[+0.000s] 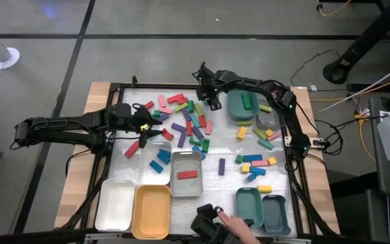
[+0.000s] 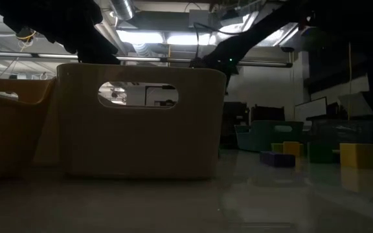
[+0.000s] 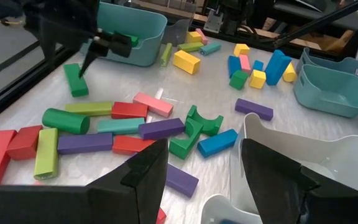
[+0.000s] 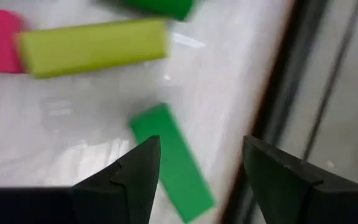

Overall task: Sort blocks
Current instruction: Put the green block into the top green bin

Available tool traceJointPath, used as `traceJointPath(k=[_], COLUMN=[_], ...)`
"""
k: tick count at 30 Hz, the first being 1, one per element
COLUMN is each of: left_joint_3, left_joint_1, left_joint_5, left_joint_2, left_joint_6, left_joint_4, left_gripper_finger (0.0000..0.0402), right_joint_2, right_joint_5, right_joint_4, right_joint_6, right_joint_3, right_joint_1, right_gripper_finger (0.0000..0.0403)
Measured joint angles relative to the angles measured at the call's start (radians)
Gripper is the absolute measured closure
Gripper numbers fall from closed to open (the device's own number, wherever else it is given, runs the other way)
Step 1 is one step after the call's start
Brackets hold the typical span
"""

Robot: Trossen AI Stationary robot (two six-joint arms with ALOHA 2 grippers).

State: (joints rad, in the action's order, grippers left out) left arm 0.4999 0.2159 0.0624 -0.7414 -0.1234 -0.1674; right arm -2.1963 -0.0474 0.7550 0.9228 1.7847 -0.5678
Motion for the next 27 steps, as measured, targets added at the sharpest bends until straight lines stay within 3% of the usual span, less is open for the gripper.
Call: traceJointPath(k=[5,18,27], left_joint_3=[0.0,0.0,0.0], left_joint_1=[0.0,0.0,0.0], left_joint_5=[0.0,0.0,0.0], left_joint_2=[0.0,0.0,0.0], left_joint_6=[0.0,0.0,-0.004], left_joint_4=[0.0,0.0,0.0], left_gripper_finger=[0.0208,0.0208,0.0208], right_joint_2=[-0.001,-0.003,-0.011], right_joint_5=[0.071,0.09,0.104], right_joint_4=[0.053,0.003,-0.005], right_joint_6=[0.017,0.078,0.075], right_joint_3=[-0.005,-0.049,-0.048], right_joint_1=[-0.004,-0.028,-0.052], right_gripper_finger=[0.0178,0.0179,0.0233])
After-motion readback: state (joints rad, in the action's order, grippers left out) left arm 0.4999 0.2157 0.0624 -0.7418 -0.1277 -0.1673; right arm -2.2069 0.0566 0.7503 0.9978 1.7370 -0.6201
